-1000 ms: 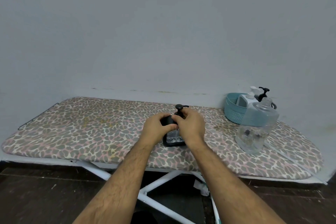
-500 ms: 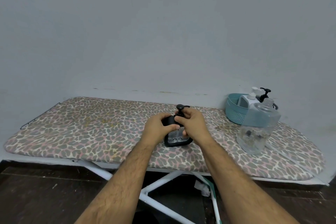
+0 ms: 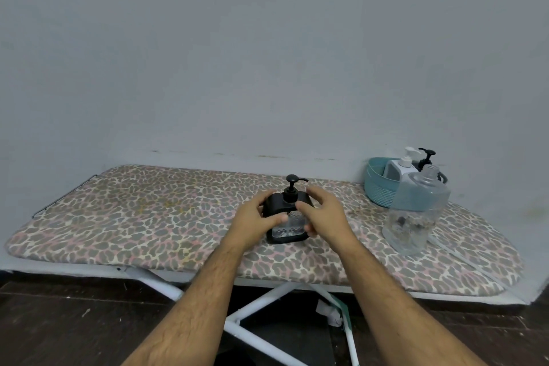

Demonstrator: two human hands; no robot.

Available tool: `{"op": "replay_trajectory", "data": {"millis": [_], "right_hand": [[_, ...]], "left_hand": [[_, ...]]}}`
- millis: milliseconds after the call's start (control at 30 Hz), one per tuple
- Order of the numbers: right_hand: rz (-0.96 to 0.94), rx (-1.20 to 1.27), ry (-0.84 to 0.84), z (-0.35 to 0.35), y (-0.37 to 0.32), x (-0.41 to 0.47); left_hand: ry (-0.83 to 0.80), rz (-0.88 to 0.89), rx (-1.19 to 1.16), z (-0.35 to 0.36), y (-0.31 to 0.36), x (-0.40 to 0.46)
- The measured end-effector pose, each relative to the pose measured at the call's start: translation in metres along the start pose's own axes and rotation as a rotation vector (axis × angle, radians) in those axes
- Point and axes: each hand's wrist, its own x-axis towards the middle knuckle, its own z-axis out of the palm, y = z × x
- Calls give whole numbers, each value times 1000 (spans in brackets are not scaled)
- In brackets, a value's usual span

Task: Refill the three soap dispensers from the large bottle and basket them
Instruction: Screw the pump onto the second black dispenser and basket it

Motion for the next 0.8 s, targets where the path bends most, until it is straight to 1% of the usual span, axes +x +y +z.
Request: {"op": "replay_trajectory", "data": {"millis": [67, 167, 233, 333, 467, 633, 800], "right_hand": [[30, -24, -45, -12, 8, -1], [39, 5, -207, -20, 10, -1], [50, 5, -271, -20, 11, 2], [78, -17, -250, -21, 11, 6], [46, -120, -249, -39, -3, 4], [-22, -296, -253, -80, -40, 5], [-77, -358, -234, -129, -78, 15]], "left_hand": [[-5, -30, -84, 1, -9, -6], [13, -50, -161, 3, -14, -11], [13, -43, -176, 5, -10, -13], [13, -29, -190, 8, -7, -12], [-15, -20, -227, 11, 1, -7], [-55, 50, -272, 19, 26, 16], [-108, 153, -313, 36, 70, 45]]}}
